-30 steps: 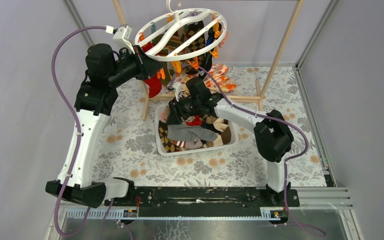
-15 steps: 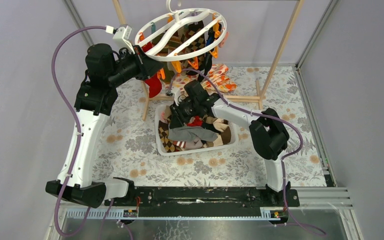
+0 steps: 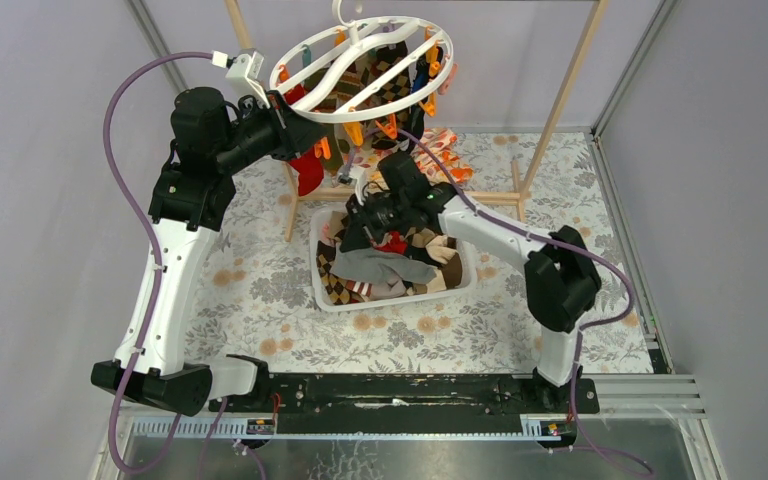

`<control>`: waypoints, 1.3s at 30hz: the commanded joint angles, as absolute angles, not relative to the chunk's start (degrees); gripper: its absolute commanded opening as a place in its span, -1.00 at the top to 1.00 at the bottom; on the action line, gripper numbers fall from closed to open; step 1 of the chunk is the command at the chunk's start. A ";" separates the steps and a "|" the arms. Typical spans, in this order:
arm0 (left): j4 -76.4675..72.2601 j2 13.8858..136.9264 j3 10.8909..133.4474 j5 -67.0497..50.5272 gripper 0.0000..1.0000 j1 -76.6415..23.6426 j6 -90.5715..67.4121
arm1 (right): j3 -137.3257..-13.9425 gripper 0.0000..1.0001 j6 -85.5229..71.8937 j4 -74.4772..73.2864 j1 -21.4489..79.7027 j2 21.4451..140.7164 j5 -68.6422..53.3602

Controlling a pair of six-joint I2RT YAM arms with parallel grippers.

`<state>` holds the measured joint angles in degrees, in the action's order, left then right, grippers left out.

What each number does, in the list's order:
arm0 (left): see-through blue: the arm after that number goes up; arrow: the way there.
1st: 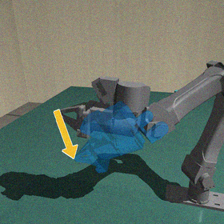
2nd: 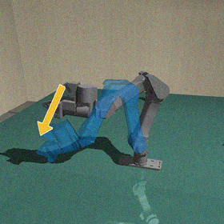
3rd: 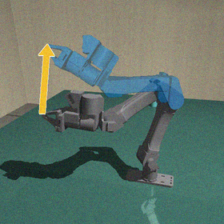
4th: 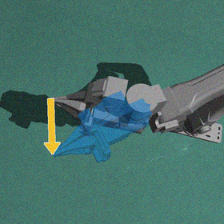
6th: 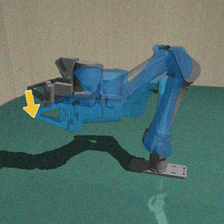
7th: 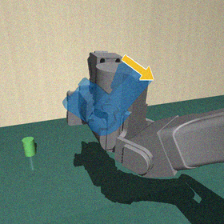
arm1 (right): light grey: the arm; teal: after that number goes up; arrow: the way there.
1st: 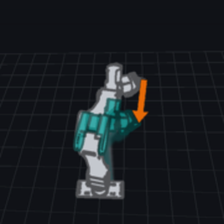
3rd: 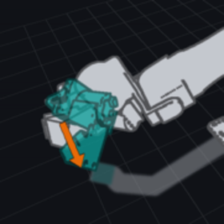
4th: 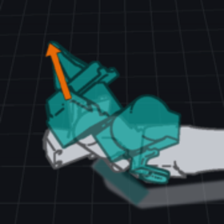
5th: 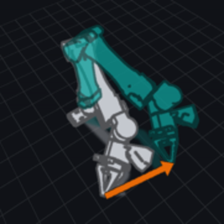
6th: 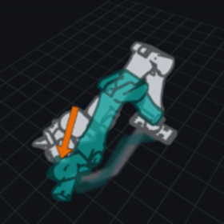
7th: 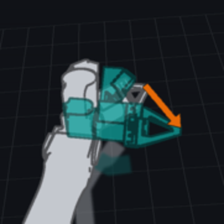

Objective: Clip the socks to the hanger
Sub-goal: Pick up the sock from the bin, then clamp the sock onto the hanger.

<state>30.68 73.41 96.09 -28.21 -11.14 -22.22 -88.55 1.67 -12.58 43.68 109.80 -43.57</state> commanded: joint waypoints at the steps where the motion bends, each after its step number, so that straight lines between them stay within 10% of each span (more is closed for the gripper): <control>1: 32.06 72.90 96.57 -30.55 0.90 -10.72 -21.27 | -85.34 1.00 -4.53 -4.43 41.85 101.24 -50.51; 14: 29.07 72.77 94.92 -36.91 0.91 -10.71 -25.46 | -66.70 1.00 -46.52 53.87 36.43 90.92 -57.42; 25: 23.74 72.20 90.74 -41.59 0.92 -10.70 -31.43 | -60.24 1.00 -64.86 87.98 36.52 97.82 -40.56; 39: 21.84 72.16 90.52 -43.86 0.93 -10.55 -32.81 | -65.34 1.00 -70.93 98.26 37.57 103.81 -31.70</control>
<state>23.86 73.34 91.15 -39.00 -10.74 -32.08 -61.54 -69.04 88.23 36.86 104.42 -34.61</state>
